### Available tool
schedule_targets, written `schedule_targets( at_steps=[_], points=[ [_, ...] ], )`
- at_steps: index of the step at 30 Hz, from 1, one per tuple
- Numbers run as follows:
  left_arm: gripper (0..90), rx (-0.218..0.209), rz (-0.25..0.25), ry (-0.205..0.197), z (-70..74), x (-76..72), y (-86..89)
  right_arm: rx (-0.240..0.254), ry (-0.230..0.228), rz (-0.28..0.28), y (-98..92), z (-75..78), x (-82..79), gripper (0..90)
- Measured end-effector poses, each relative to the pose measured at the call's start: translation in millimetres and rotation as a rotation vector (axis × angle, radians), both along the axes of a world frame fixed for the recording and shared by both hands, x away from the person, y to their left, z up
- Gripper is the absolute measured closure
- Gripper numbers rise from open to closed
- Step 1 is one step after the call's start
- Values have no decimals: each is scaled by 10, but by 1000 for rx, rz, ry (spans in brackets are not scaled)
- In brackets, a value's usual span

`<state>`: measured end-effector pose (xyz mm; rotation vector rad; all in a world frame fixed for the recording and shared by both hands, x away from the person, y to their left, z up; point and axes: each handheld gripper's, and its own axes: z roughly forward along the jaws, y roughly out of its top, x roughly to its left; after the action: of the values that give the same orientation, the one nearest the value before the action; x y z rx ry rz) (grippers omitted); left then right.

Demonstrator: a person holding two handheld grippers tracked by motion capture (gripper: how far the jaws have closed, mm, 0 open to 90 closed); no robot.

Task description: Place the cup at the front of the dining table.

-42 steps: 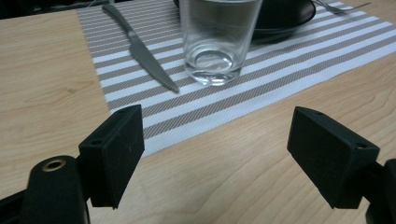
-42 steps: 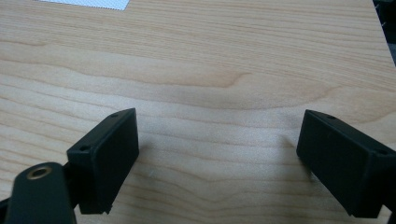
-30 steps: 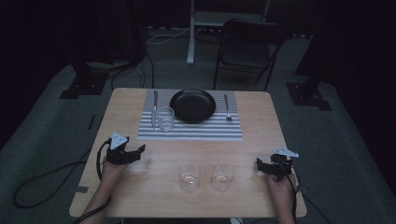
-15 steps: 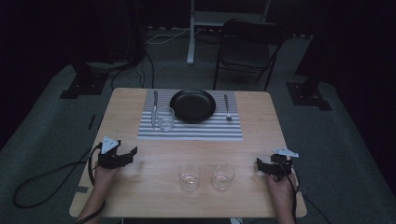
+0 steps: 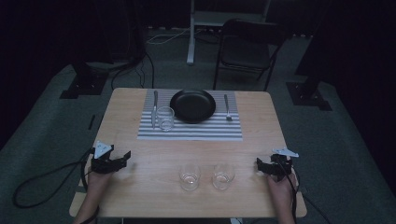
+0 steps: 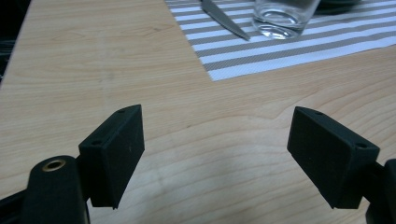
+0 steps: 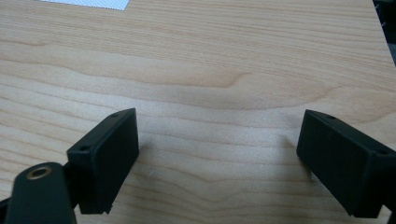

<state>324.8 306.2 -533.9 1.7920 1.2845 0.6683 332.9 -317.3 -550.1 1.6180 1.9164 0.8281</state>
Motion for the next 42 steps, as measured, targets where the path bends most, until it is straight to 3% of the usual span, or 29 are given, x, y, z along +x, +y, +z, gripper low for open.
schedule_targets(
  at_steps=[13,19,26,34,42],
  points=[
    [195,8,42,2,-32,-117,73,0,0,0,0,0,0,124],
    [195,0,37,11,-15,-162,105,0,0,0,0,0,0,124],
    [195,23,51,24,-32,-234,157,0,0,0,0,0,0,124],
    [195,17,54,19,-21,-290,173,0,0,0,0,0,0,124],
    [195,66,39,50,-55,-356,99,0,0,0,0,0,0,124]
  ],
)
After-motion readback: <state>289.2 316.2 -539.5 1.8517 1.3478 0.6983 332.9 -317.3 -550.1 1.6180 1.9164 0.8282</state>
